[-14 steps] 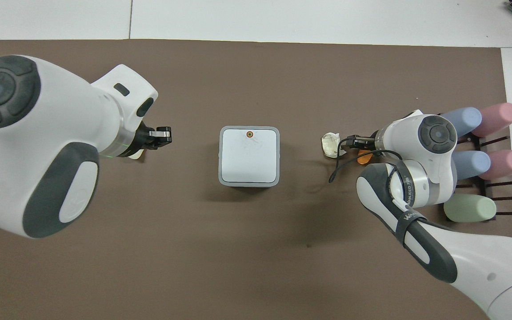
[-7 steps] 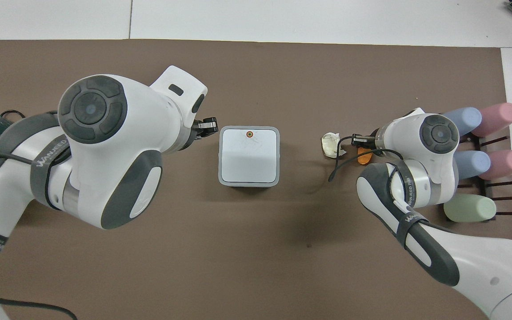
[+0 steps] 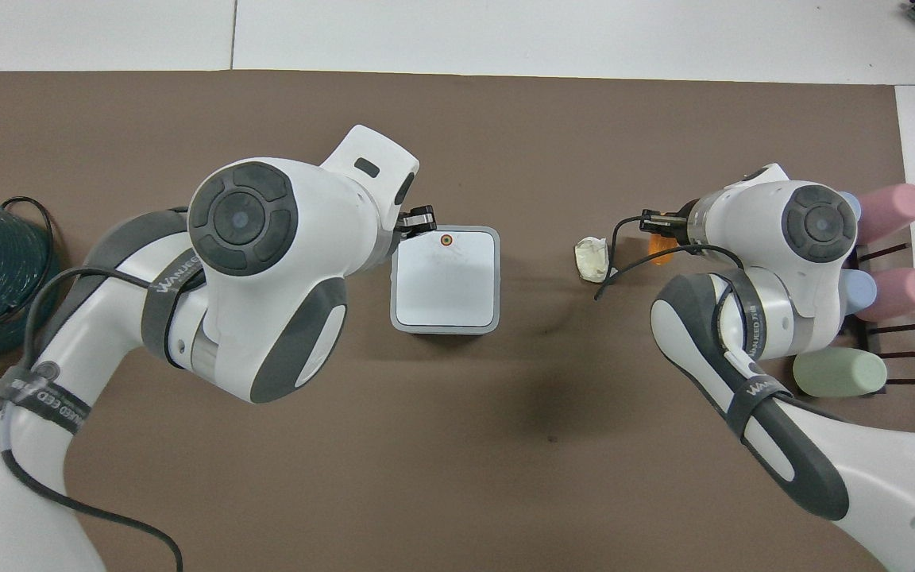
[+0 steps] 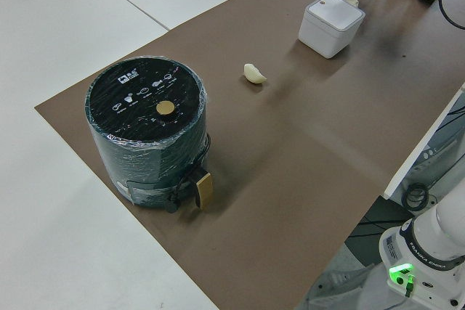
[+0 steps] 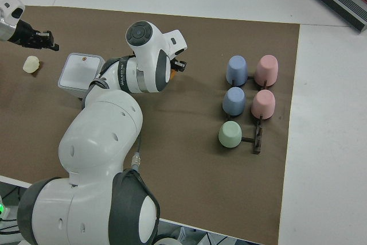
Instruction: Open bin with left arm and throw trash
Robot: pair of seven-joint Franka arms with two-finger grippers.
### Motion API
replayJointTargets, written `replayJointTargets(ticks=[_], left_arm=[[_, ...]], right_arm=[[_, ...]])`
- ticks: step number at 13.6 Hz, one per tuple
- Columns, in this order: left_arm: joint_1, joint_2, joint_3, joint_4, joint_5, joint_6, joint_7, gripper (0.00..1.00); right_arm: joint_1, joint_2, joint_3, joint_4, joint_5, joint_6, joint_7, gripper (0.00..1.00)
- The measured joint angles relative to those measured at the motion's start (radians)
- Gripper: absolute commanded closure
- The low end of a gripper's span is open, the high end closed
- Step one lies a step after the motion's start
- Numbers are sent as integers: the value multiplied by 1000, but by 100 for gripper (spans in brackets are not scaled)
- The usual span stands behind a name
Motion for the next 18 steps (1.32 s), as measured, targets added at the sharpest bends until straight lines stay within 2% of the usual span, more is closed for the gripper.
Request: replayJointTargets(ticks=[6,9,13,15,18], left_arm=[[-41,87,0,-14,0,69,-29,100],[-61,94,4,-53,0,116,-34,100],[-63,87,5,-62,1,125,-34,100],[-64,88,6,-16,0,27,-37,100],[-42,83,28,132,1,-206,-40,100]], right_arm=[[0,-113,0,5,0,-31,0,100],[0,-159,0,6,0,-31,0,100],[4,-171,5,18,0,-31,0,100],[18,-171,8,27,0,-32,0,100],[66,-169,10,31,0,-34,37,100]])
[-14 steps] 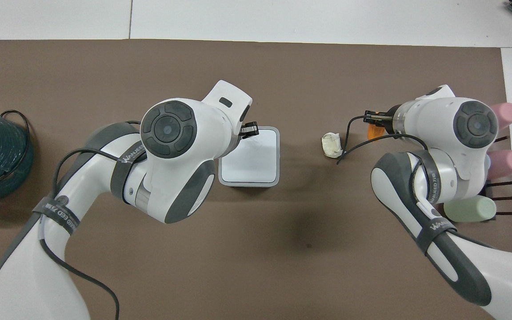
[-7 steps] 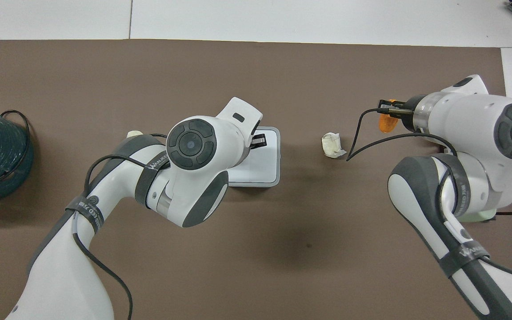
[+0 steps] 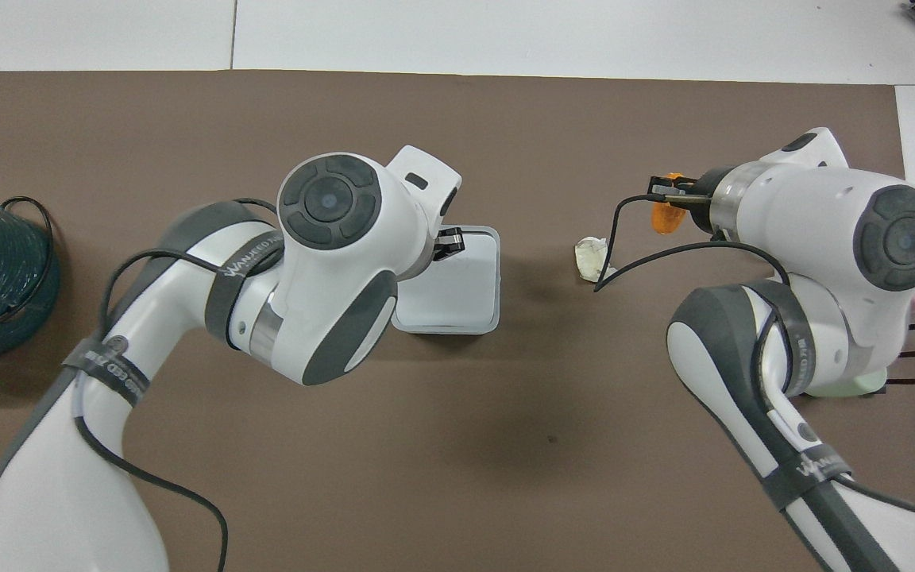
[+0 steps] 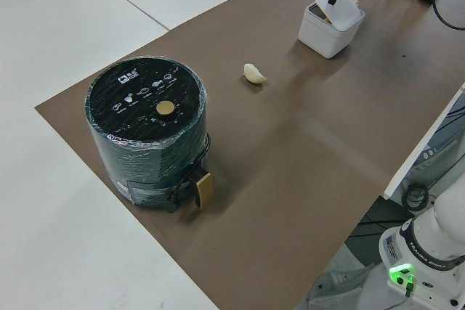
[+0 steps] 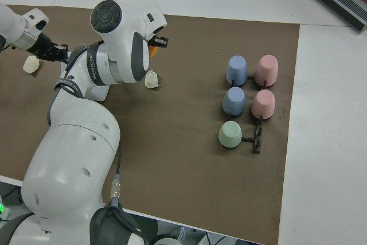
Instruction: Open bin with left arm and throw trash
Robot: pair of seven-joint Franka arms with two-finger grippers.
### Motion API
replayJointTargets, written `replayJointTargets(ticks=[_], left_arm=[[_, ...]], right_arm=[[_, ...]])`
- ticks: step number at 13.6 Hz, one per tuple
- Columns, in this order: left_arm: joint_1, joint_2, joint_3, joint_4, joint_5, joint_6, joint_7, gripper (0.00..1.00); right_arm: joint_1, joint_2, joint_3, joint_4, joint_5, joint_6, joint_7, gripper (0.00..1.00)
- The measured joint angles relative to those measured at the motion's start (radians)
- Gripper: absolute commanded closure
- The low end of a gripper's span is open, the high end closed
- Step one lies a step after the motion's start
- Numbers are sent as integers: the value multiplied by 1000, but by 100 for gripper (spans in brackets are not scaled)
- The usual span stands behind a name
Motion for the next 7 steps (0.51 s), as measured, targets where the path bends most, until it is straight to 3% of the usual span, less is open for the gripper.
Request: replayJointTargets(ticks=[3,7], left_arm=[[90,-5,8,80,4,-95,69,100],[207,-6,11,43,5,-84,326,100]], right_arm=[[88,26,3,18,0,-1,100,100],[218,112,7,105,0,0,251,100]])
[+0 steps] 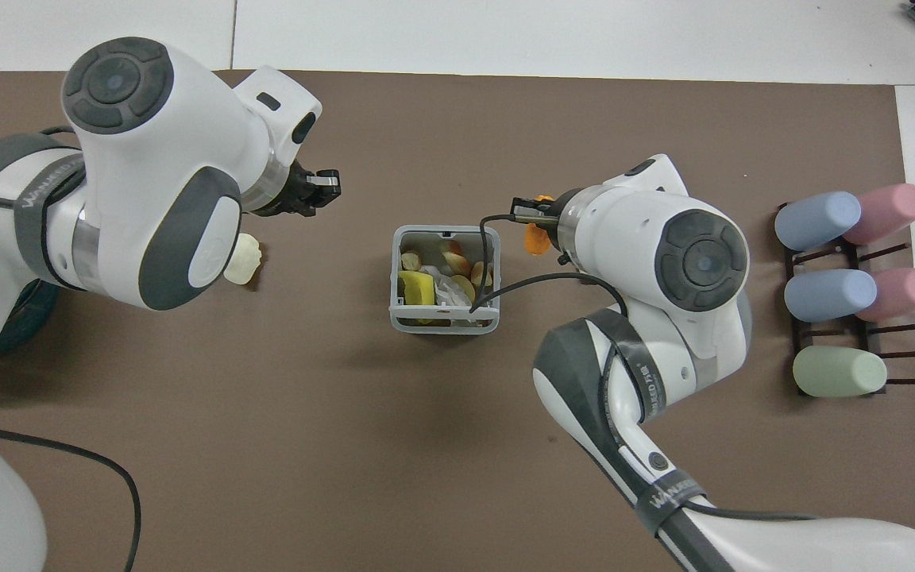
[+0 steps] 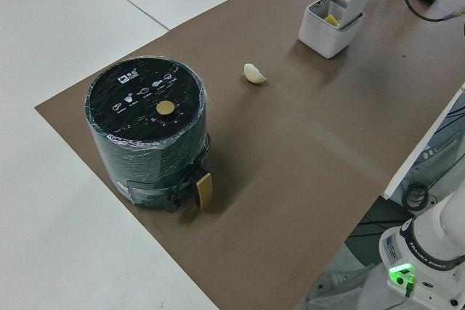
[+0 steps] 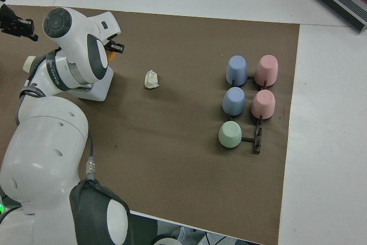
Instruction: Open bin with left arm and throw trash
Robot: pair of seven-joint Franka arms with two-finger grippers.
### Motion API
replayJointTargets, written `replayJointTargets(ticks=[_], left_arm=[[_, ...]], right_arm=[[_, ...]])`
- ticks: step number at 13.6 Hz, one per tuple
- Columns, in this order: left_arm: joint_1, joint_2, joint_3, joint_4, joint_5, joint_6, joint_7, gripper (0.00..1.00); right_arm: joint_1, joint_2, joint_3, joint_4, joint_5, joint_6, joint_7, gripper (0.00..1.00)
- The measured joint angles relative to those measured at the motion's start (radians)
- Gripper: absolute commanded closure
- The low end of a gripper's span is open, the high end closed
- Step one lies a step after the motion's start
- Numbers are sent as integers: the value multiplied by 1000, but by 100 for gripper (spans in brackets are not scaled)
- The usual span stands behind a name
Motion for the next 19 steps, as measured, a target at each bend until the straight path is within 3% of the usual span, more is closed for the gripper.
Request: replayJointTargets(ticks=[1,3,4,5,6,7,8,14,16,18,19], left_arm=[[30,-6,0,-36,0,30,77,99],[80,-30,0,-139,0,122,185,45],[99,-46,0,-194,0,169,216,34],[116,-60,0,-239,0,205,239,28],[131,-73,0,-277,0,234,267,26],[147,-84,0,-310,0,260,300,23],[164,-93,0,-342,0,287,329,20],[197,-64,-3,-509,0,535,386,19],[197,-27,-4,-523,0,582,405,24],[197,1,-4,-546,0,626,413,44],[197,5,-5,-556,0,634,415,69]], right_arm=[[23,21,1,21,0,0,28,100],[70,47,2,41,0,0,81,100],[92,54,3,43,0,-3,96,100],[108,59,3,43,0,-14,103,74],[120,62,3,43,0,-32,107,30],[125,62,3,43,0,-54,108,16],[126,62,3,44,0,-77,108,13],[121,61,-1,78,11,-147,131,8],[98,60,-8,94,10,-150,128,8],[49,61,-11,96,10,-155,68,8],[19,61,-11,91,10,-158,10,8]])
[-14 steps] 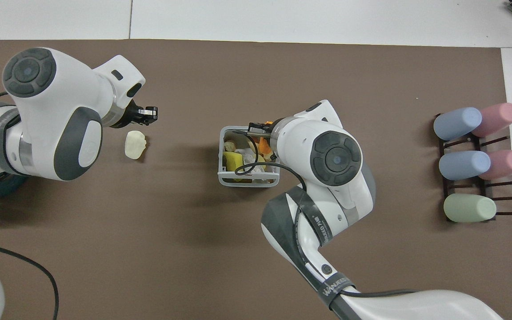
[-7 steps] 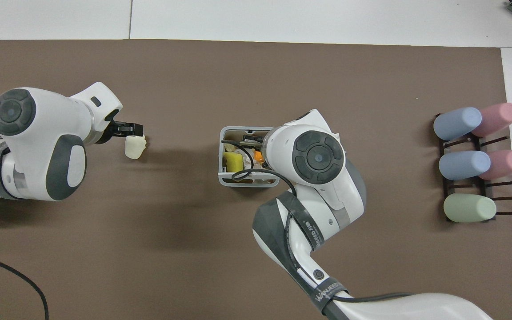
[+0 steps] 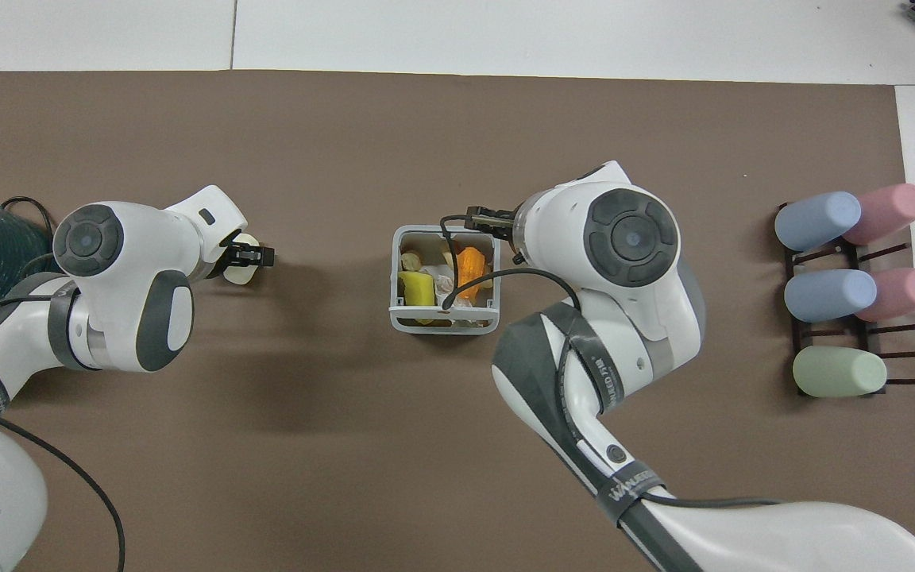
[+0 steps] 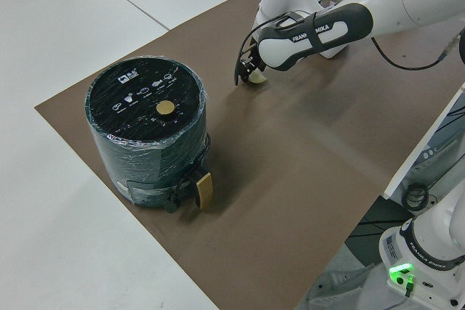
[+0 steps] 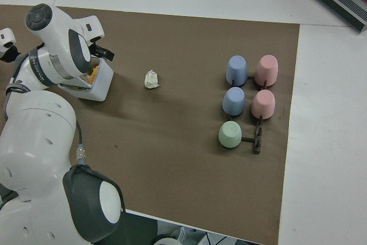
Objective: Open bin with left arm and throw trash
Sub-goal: 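Grasp the cream paper with the left gripper while the right gripper withdraws, then move the left gripper over the bin while the right gripper grasps the tissue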
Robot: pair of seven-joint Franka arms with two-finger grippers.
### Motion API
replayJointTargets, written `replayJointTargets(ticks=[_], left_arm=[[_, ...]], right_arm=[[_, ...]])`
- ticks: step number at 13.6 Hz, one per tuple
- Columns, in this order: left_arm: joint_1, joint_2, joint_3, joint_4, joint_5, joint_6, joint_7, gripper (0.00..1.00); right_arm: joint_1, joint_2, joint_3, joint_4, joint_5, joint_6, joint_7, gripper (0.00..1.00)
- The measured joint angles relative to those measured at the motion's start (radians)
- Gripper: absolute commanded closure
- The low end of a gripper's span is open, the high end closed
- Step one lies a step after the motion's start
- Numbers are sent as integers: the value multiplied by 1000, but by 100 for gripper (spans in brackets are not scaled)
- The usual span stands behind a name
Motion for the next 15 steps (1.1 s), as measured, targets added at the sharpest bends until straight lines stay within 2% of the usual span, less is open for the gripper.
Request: replayJointTargets(ticks=[1,3,6,8,9,10,11,13,15], left_arm=[[0,0,0,-4,0,3,1,84],[0,-5,1,-3,0,3,-1,100],[-4,-6,-5,14,0,-14,-76,100],[-15,-10,-13,81,0,-110,-123,100],[-28,-15,-15,133,0,-183,-147,100],[-47,-20,-17,187,-1,-258,-184,100],[-77,-28,-20,245,-1,-337,-238,100],[-168,-40,-25,337,-1,-446,-378,100],[-274,-40,-28,366,0,-462,-524,100]], right_arm=[[-30,0,0,-11,0,-1,-66,9],[-85,1,-1,-43,0,1,-194,9],[-136,2,-1,-126,0,75,-304,9],[-152,3,-1,-221,0,176,-344,12],[-160,4,-1,-266,0,230,-365,30],[-166,6,-1,-301,0,265,-377,82],[-170,8,-1,-326,0,282,-380,100],[-172,11,-1,-345,0,291,-380,100],[-172,11,1,-345,0,294,-379,100]])
